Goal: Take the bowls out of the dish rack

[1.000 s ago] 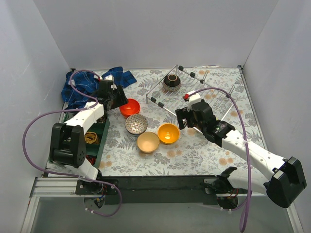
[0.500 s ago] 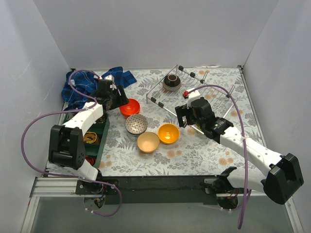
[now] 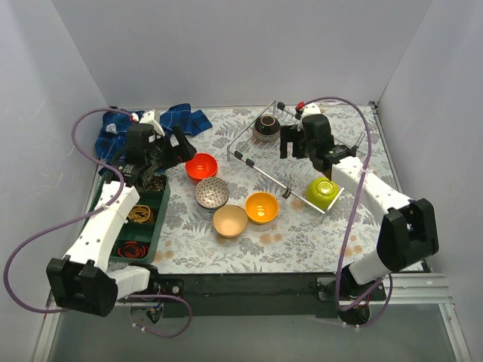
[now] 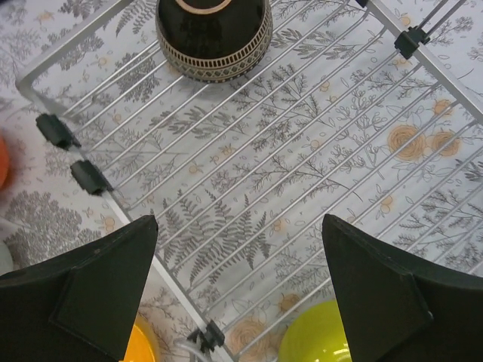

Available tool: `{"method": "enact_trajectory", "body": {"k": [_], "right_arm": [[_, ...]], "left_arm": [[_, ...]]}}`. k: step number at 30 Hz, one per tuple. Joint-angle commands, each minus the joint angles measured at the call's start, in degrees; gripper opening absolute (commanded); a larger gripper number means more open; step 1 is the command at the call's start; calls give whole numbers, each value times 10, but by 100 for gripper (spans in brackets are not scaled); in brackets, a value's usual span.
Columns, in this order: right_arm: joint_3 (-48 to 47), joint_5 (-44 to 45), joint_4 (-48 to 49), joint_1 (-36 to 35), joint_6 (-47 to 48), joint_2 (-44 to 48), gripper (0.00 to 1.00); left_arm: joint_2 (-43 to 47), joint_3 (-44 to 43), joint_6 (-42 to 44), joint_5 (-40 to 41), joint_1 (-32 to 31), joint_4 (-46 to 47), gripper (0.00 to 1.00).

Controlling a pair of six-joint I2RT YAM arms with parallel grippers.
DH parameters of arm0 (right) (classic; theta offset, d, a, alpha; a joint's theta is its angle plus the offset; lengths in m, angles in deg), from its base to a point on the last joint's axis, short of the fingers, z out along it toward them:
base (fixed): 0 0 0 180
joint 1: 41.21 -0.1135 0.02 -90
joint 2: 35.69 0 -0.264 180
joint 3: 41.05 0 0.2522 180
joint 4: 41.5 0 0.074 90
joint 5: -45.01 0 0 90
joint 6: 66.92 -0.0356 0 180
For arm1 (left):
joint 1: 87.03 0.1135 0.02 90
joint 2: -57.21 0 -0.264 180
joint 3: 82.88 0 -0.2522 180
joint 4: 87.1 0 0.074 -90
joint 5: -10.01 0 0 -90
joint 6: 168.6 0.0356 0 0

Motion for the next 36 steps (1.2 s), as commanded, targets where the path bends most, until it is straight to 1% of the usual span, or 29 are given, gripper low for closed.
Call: {"method": "enact_trajectory", "body": {"k": [1, 2, 10, 14, 17, 23, 26, 32, 36], "right_arm": [[-70, -53, 11, 41, -77, -58, 97], [-82, -69, 12, 45, -85, -82, 96], [-222, -121, 16, 69, -140, -208, 98], [-262, -161, 37, 82, -192, -275, 99], [-284, -185, 65, 92, -213, -312, 99], [-307, -209, 99, 103, -247, -370, 99], [-307, -230, 133, 107, -264, -392, 98], [-285, -269, 194, 115, -300, -412, 98], [-266, -271, 222, 121, -322, -403, 98]], "left_arm": [[70, 10, -6, -4, 4, -71, 96], [78, 15, -7, 0, 4, -78, 98], [146, 47, -42, 19, 3, -126, 98], [165, 53, -56, 26, -1, -144, 98], [175, 51, -62, 34, -2, -157, 98], [201, 58, -75, 42, -3, -171, 98], [211, 62, -79, 47, -3, -176, 98], [222, 62, -83, 52, -3, -190, 98], [225, 64, -85, 52, -3, -195, 98]]}}
